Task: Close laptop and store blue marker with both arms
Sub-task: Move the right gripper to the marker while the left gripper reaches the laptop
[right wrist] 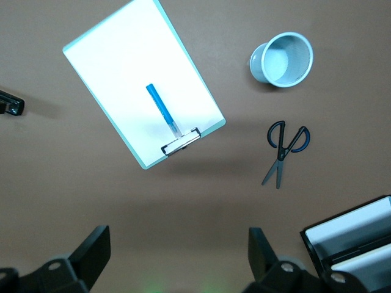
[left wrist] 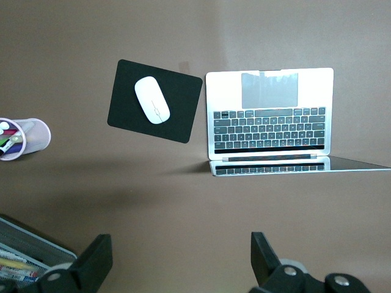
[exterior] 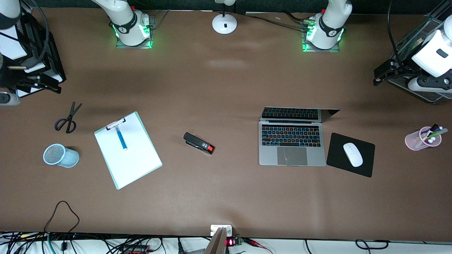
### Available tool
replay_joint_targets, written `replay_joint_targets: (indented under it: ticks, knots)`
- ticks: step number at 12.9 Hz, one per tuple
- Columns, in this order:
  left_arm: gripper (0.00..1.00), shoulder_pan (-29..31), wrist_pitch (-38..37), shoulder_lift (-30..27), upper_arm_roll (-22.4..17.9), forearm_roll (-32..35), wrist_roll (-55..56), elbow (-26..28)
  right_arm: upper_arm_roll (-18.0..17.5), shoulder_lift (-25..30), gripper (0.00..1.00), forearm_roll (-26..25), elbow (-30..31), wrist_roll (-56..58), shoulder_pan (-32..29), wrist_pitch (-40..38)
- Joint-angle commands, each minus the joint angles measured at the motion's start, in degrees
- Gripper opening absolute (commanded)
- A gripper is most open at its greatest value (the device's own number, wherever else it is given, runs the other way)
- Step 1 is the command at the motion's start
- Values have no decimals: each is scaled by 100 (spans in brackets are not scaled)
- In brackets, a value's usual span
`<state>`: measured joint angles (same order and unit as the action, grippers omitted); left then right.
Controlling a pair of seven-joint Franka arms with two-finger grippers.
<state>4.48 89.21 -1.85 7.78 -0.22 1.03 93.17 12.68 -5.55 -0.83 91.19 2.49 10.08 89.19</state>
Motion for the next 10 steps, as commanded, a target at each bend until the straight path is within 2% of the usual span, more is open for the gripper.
replay_joint_targets:
  ticks: [1,3,8,10]
  knots:
    - [100,27,-44,-70,39,-110,11,35,-2,-445,100,4,-101,59,152,72]
    - [100,27,-44,-70,39,-110,20,35,-11,-849,100,39,-224,85,204,273]
    - [100,9,-114,79,39,-110,72,-9,-11,-1729,100,83,-251,496,451,1476]
    - [100,18,-106,202,30,-84,73,-149,-11,-2098,100,432,-251,848,433,1987]
